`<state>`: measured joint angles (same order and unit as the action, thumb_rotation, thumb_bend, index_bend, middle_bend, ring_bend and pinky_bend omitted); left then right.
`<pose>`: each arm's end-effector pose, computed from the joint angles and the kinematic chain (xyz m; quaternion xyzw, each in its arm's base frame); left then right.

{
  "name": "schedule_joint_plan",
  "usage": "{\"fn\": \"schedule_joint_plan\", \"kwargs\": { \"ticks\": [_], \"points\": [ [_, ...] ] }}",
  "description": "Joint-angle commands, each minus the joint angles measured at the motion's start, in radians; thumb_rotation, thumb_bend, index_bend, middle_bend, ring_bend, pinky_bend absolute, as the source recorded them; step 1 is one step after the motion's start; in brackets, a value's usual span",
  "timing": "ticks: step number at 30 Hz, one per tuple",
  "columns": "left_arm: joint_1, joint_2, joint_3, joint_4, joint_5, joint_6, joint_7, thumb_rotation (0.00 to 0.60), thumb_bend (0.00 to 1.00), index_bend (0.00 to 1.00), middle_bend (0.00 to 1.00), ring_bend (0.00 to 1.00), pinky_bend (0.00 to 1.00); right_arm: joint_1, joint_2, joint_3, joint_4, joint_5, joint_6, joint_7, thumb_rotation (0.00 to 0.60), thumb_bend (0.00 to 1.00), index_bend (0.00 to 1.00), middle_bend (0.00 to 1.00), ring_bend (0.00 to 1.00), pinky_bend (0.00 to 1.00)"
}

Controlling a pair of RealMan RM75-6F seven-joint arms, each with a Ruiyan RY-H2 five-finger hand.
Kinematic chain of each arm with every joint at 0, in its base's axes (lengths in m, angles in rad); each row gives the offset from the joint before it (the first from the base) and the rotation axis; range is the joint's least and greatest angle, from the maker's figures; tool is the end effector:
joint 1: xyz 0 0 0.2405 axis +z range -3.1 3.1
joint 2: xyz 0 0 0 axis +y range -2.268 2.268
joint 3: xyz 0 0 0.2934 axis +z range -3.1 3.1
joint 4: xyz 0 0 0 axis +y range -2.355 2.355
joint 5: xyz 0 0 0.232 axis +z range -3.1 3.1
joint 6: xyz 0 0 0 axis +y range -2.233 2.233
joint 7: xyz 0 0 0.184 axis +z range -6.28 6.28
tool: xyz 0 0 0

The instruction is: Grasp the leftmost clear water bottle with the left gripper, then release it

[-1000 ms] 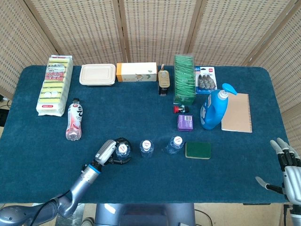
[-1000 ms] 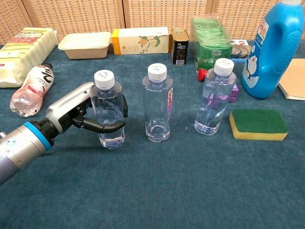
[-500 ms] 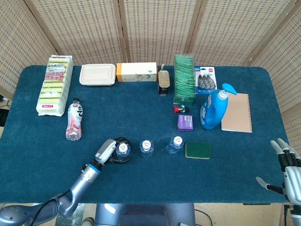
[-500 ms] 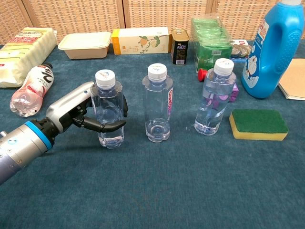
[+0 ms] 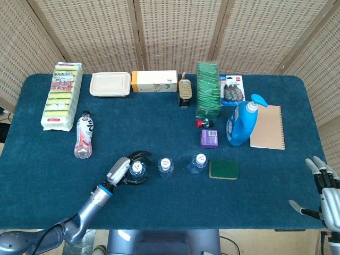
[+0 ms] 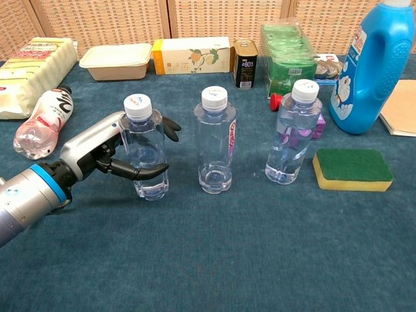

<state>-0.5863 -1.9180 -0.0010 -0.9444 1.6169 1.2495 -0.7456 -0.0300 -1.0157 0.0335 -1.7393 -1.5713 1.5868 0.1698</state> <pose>-0.1934 0.3381 -0.1403 -0.5978 -0.5478 -0.5608 0.1677 -0.3379 -0.1814 0.1883 0.5380 -0.4348 0.4506 0.5643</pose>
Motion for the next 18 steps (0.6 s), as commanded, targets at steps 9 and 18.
{"fn": "schedule_joint_plan", "kwargs": {
  "ticks": [9,18],
  "points": [
    [-0.005,0.014,0.007,-0.018,0.002,-0.01,-0.018,0.6,0.29,0.27,0.17,0.15,0.32,0.0,0.001,-0.001,-0.001,-0.001,-0.001,0.0,0.6,0.03,0.0,0.0,0.0,0.0],
    [-0.01,0.027,0.009,-0.035,-0.004,-0.029,-0.022,0.6,0.28,0.17,0.09,0.11,0.3,0.0,0.003,-0.002,-0.003,-0.003,0.0,0.0,0.6,0.03,0.0,0.0,0.0,0.0]
  ]
}}
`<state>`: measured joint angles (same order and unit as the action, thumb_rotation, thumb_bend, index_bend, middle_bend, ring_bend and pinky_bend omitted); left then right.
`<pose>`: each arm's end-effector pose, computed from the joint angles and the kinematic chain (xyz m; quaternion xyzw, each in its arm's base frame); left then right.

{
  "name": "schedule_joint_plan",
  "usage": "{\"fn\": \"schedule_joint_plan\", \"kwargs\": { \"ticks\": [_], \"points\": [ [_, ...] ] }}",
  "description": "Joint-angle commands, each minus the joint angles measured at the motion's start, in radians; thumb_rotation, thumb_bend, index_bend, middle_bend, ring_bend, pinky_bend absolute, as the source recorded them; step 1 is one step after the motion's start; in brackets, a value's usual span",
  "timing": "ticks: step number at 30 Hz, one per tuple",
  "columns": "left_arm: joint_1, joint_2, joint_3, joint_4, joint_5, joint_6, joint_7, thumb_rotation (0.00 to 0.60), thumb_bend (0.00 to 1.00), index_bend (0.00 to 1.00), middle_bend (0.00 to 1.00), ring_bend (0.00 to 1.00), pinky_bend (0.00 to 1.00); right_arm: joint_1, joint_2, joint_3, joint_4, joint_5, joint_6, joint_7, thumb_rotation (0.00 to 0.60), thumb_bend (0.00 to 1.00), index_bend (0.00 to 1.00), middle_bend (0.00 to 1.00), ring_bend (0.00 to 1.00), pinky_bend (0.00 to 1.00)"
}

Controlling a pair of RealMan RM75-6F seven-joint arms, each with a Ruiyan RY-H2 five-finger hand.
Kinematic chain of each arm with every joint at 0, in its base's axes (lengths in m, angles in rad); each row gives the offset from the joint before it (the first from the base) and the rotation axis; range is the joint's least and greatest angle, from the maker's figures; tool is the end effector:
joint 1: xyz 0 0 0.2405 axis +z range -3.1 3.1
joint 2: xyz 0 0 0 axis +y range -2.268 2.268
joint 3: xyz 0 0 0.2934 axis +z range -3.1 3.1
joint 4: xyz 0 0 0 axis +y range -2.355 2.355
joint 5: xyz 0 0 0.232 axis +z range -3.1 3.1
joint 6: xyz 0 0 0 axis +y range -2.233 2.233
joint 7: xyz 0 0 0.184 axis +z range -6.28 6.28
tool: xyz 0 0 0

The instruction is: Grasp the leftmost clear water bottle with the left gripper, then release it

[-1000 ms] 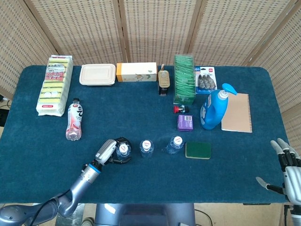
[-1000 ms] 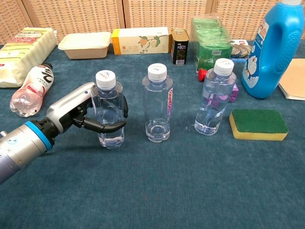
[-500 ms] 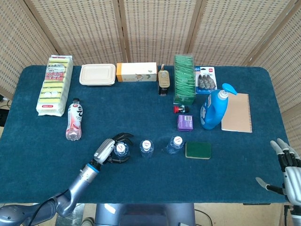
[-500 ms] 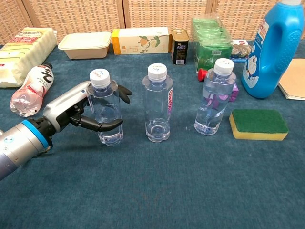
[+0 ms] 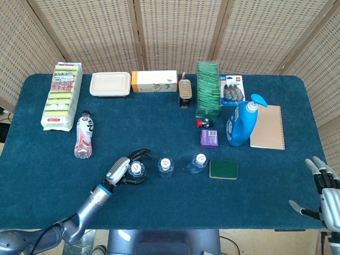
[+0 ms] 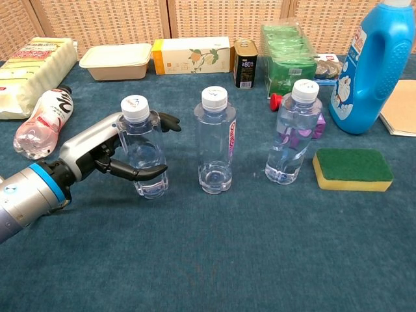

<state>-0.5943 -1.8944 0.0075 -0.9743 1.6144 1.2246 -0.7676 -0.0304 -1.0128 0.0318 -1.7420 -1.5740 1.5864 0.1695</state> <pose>-0.1941 0.3376 -0.1396 -0.5981 -0.5608 -0.5508 0.1561 -0.3373 -0.1809 0.1885 0.5392 -0.4350 0.4502 0.5634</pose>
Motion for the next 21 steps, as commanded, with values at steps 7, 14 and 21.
{"fn": "schedule_joint_plan", "kwargs": {
  "ticks": [7,14,21],
  "points": [
    [-0.005,0.017,0.0,-0.025,-0.008,-0.02,0.007,0.6,0.27,0.01,0.02,0.09,0.28,-0.001,0.001,-0.001,0.0,-0.003,0.002,0.002,0.6,0.03,0.0,0.0,0.0,0.0],
    [-0.007,0.028,0.001,-0.043,-0.009,-0.027,0.008,0.6,0.27,0.0,0.01,0.08,0.28,-0.001,0.003,-0.002,0.0,-0.004,0.001,0.003,0.6,0.03,0.0,0.0,0.0,0.0],
    [-0.009,0.047,0.004,-0.059,-0.013,-0.04,0.002,0.6,0.25,0.0,0.0,0.06,0.26,-0.001,0.004,-0.003,-0.001,-0.006,0.001,0.002,0.6,0.03,0.0,0.0,0.0,0.0]
  ]
}}
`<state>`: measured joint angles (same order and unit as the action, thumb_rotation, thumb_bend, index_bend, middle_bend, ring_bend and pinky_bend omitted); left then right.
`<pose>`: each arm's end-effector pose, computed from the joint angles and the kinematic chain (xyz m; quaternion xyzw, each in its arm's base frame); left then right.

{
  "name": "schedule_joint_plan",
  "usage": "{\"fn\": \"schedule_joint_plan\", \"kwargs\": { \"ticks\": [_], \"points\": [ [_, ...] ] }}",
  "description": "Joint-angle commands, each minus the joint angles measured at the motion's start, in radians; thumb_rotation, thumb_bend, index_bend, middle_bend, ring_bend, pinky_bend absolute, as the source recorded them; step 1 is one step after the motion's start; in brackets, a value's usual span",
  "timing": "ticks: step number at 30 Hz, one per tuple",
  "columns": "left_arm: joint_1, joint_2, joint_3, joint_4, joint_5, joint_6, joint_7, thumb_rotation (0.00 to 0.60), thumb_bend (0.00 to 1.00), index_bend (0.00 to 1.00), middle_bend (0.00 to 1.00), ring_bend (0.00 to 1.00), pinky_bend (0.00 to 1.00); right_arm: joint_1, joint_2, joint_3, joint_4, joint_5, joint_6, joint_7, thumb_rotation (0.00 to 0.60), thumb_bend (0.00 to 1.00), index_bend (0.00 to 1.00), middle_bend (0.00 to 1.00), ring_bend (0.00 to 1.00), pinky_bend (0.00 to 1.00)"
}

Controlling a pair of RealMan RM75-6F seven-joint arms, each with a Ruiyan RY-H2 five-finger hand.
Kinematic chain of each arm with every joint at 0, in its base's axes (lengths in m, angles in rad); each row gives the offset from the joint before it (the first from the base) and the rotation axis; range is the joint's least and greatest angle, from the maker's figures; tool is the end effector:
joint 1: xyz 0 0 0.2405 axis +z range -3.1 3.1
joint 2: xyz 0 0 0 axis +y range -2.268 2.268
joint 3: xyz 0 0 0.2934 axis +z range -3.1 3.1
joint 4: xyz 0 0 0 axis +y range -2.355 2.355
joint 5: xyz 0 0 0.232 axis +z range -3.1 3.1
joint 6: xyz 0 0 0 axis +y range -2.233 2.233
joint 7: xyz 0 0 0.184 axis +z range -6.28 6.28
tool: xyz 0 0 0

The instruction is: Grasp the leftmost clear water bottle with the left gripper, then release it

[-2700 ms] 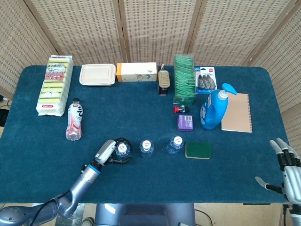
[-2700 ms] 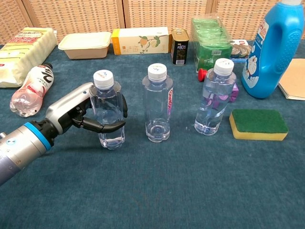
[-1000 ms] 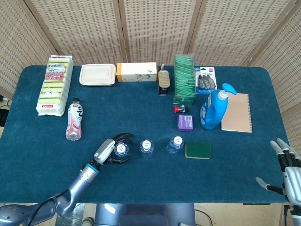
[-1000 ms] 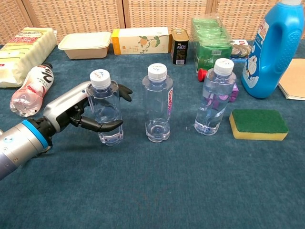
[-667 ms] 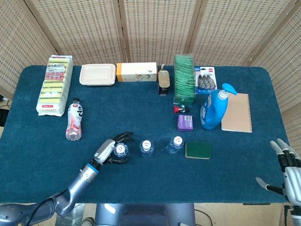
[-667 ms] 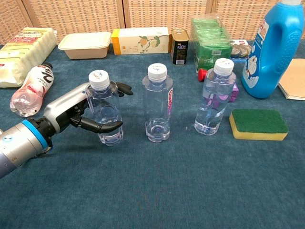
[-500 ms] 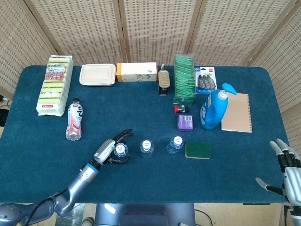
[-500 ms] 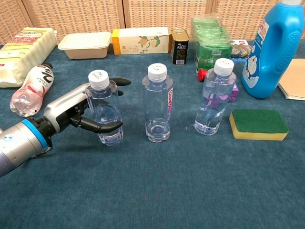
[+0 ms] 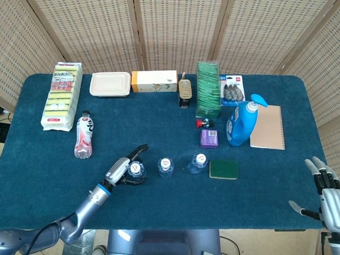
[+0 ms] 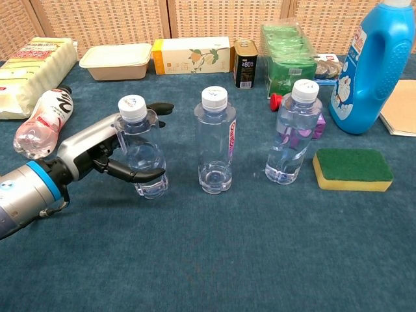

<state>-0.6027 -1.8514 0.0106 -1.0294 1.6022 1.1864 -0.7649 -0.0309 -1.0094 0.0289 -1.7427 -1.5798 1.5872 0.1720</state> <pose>-0.1964 0.3388 -0.1347 -0.6013 -0.5728 -0.5357 0.1530 -0.3366 -0.1801 0.1888 0.5412 -0.4348 0.4503 0.5615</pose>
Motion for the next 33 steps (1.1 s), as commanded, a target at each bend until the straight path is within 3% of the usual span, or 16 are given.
{"fn": "schedule_joint_plan", "kwargs": {
  "ticks": [1,19,33],
  "points": [
    [-0.001,0.006,0.001,-0.006,-0.001,-0.003,-0.001,0.6,0.24,0.0,0.0,0.05,0.26,0.0,0.0,-0.001,0.0,-0.001,0.0,0.0,0.6,0.03,0.0,0.0,0.0,0.0],
    [0.01,0.076,0.017,-0.081,0.017,0.019,-0.022,0.6,0.15,0.0,0.0,0.0,0.23,0.001,0.002,-0.007,-0.011,-0.011,-0.003,-0.012,0.6,0.03,0.0,0.0,0.0,0.0],
    [0.035,0.144,0.047,-0.147,0.049,0.068,-0.034,0.6,0.14,0.0,0.0,0.0,0.23,0.0,0.0,-0.011,-0.017,-0.02,-0.001,-0.033,0.6,0.03,0.0,0.0,0.0,0.0]
  ]
}}
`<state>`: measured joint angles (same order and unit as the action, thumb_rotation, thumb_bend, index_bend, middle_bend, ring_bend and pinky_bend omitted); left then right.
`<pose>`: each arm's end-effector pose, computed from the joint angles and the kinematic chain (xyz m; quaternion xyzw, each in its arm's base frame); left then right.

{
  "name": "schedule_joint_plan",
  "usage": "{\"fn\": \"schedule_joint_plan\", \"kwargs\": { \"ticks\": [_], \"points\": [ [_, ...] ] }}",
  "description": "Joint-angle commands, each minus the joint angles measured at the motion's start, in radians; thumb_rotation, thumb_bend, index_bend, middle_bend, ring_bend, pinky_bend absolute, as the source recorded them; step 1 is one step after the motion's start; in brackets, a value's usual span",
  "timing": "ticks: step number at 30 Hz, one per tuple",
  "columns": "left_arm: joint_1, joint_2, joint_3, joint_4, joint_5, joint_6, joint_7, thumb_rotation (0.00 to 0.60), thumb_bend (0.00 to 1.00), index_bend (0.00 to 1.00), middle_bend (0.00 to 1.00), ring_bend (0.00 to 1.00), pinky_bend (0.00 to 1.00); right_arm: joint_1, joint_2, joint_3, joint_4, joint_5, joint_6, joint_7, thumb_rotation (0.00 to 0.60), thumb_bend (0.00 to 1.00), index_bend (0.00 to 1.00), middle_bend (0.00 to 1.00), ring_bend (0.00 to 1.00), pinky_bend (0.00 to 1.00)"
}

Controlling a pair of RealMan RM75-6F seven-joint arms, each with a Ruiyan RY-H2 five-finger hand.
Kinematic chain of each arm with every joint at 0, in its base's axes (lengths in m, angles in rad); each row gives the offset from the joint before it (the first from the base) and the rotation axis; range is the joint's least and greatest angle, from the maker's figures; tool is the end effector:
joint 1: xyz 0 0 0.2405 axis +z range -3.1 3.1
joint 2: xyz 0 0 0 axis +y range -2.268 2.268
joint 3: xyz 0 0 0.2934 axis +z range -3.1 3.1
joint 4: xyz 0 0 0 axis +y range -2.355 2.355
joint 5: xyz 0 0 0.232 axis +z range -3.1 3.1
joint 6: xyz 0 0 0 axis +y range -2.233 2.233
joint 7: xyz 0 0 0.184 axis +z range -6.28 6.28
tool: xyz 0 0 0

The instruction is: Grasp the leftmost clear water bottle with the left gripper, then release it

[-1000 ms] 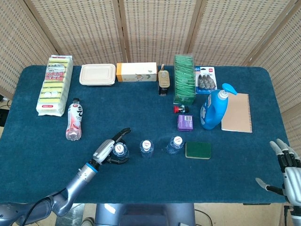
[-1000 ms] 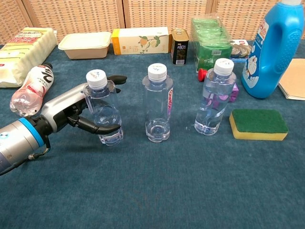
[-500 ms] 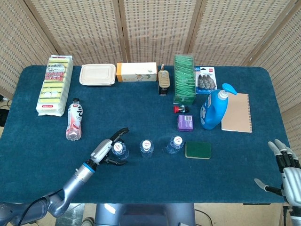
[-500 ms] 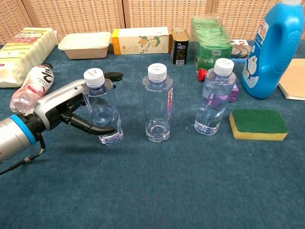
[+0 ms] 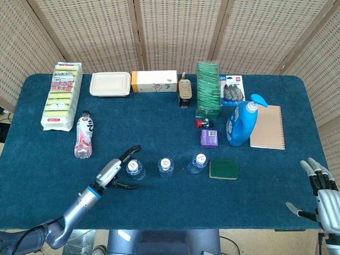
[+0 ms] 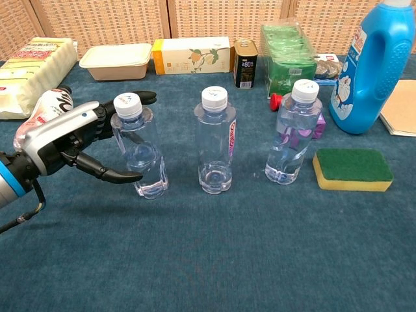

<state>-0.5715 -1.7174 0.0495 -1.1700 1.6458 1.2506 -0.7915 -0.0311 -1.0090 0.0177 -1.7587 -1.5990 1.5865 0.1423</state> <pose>-0.2070 0.3239 -0.0944 -0.5978 -0.5717 -0.5458 0.1336 -0.3311 -0.1776 0.1844 0.5514 -0.4317 0.4459 0.5575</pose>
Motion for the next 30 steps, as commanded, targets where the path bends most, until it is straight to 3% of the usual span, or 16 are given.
{"fn": "schedule_joint_plan", "kwargs": {
  "ticks": [1,30],
  "points": [
    [0.005,0.012,0.009,-0.008,0.007,0.005,-0.009,0.6,0.14,0.0,0.0,0.0,0.23,0.001,-0.001,0.0,-0.001,-0.001,-0.001,-0.005,0.6,0.03,0.0,0.0,0.0,0.0],
    [-0.022,0.059,0.021,-0.079,-0.001,-0.076,0.007,0.6,0.18,0.0,0.0,0.0,0.23,0.003,-0.003,-0.002,-0.011,-0.003,-0.003,-0.02,0.6,0.03,0.0,0.0,0.0,0.0]
  ]
}}
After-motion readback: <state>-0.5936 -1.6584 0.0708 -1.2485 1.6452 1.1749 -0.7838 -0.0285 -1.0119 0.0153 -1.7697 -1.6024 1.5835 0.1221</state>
